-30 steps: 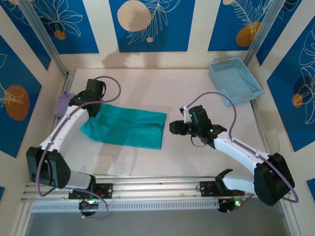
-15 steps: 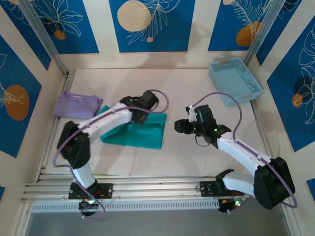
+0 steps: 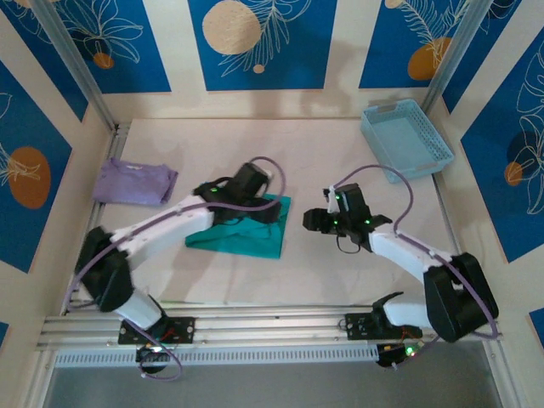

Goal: Fold the inside-out t-shirt

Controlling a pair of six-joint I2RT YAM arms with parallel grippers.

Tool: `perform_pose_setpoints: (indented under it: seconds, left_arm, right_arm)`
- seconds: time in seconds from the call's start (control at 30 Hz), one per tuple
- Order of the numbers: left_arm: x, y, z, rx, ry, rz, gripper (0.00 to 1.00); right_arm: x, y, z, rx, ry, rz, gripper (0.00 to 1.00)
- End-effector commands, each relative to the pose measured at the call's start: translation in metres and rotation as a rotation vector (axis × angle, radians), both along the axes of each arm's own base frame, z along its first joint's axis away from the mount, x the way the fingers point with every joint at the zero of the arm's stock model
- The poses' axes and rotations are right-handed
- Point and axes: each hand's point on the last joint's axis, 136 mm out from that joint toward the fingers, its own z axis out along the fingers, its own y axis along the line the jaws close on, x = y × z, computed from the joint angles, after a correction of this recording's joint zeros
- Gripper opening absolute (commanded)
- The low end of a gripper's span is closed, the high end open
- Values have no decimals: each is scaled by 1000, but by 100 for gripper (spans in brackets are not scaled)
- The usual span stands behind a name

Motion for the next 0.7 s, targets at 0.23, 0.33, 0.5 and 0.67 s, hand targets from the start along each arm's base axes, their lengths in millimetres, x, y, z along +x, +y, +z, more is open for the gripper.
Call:
perform_pose_setpoints:
  seconds: [0.23, 0.33, 0.5, 0.67]
  left_arm:
    - [29, 36, -43, -168, 88, 142, 71]
    - [37, 32, -57, -148, 110, 158, 67]
    - [38, 21, -88, -153, 169, 170, 62]
    - [31, 12, -99, -174, 185, 167, 55]
  right_arm:
    - [55, 95, 16, 95, -8, 177, 55]
    - [69, 108, 4, 84, 24, 209, 51]
    - [84, 123, -18, 72, 76, 228, 49]
    - [93, 130, -26, 62, 90, 248, 41]
